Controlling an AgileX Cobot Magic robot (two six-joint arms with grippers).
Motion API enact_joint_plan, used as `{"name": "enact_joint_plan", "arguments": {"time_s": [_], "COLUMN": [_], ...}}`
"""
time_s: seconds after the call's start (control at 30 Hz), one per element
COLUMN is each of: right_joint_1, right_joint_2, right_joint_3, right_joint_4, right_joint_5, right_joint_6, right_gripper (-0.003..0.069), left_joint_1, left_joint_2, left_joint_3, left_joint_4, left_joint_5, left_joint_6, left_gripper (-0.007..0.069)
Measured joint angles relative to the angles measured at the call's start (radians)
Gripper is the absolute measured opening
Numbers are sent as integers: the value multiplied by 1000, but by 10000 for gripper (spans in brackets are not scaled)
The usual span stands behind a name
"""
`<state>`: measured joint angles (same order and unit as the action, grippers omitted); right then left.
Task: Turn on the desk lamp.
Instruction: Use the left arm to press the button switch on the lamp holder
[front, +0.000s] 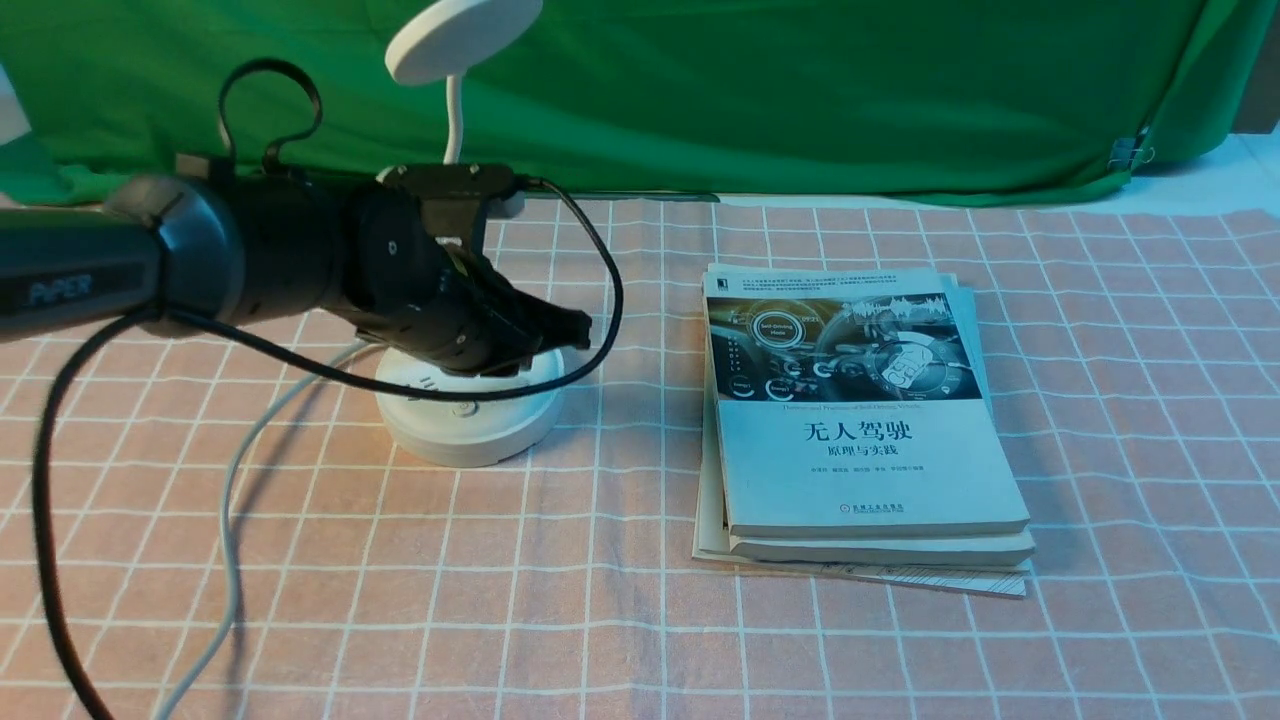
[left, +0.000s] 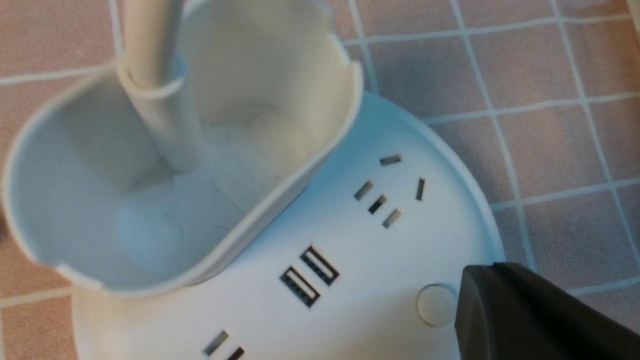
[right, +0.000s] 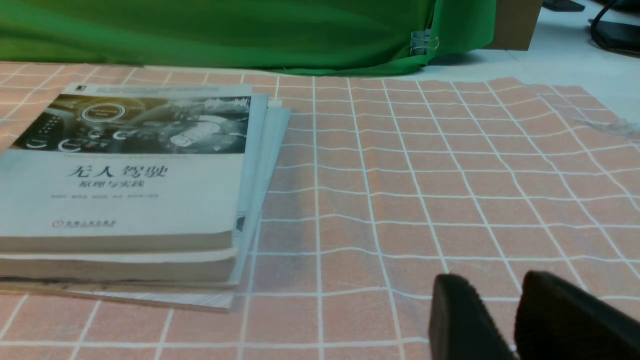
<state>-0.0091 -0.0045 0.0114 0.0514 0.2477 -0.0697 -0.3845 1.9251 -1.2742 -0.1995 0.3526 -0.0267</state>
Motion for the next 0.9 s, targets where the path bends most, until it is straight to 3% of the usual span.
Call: {"name": "enact_joint_plan", "arguments": {"time_s": [0.9], "right_joint_1": [0], "right_joint_2": [0], "right_joint_3": [0], "right_joint_4": [0], "right_joint_5": [0], "right_joint_6": [0], "right_gripper": [240], "left_joint_1": [1], "left_joint_2": [70], "left_joint_3": [-30], "left_joint_4": [-1], "left_joint_5": [11], "left_joint_6": [-19], "left_gripper": [2]}}
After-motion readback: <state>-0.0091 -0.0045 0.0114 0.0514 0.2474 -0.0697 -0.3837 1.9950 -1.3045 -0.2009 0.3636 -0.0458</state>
